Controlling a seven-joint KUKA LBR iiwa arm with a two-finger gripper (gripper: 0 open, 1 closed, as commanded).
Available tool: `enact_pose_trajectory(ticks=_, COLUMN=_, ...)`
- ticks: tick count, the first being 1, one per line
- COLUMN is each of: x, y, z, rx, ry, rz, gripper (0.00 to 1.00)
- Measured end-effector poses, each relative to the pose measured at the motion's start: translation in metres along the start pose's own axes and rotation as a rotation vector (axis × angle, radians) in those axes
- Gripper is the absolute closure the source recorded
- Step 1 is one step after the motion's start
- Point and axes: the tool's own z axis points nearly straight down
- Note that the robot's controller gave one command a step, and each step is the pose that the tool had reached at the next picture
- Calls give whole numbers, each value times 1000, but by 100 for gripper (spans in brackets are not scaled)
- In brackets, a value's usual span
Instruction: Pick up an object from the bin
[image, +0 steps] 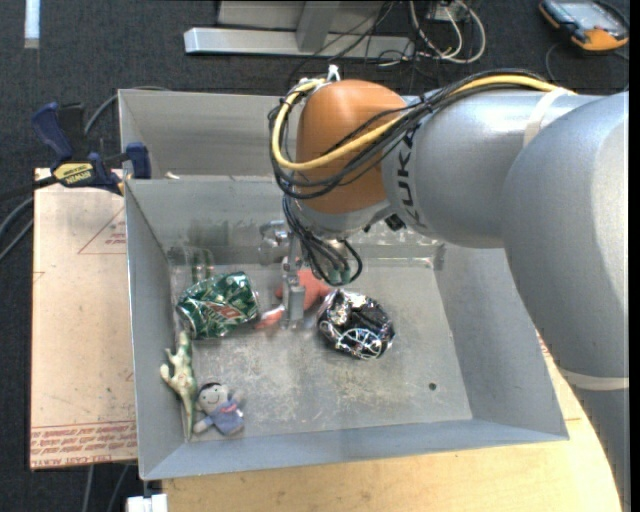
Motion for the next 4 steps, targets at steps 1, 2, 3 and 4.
enact_pose_trajectory(ticks=1, x=4, y=-6, z=53, rx=0, ry=3, rz=-100, gripper=0)
enact_pose_trajectory(ticks=2, x=4, y=-7, z=51, rx=0, ry=5, rz=-97, gripper=0)
enact_pose_trajectory(ticks=3, x=26, y=17, z=74, rx=0, ry=-1, rz=-133, gripper=0)
enact_pose_trajectory(ticks=4, x=-21, y=-71, z=33, rx=3, ry=-4, rz=32, gripper=0)
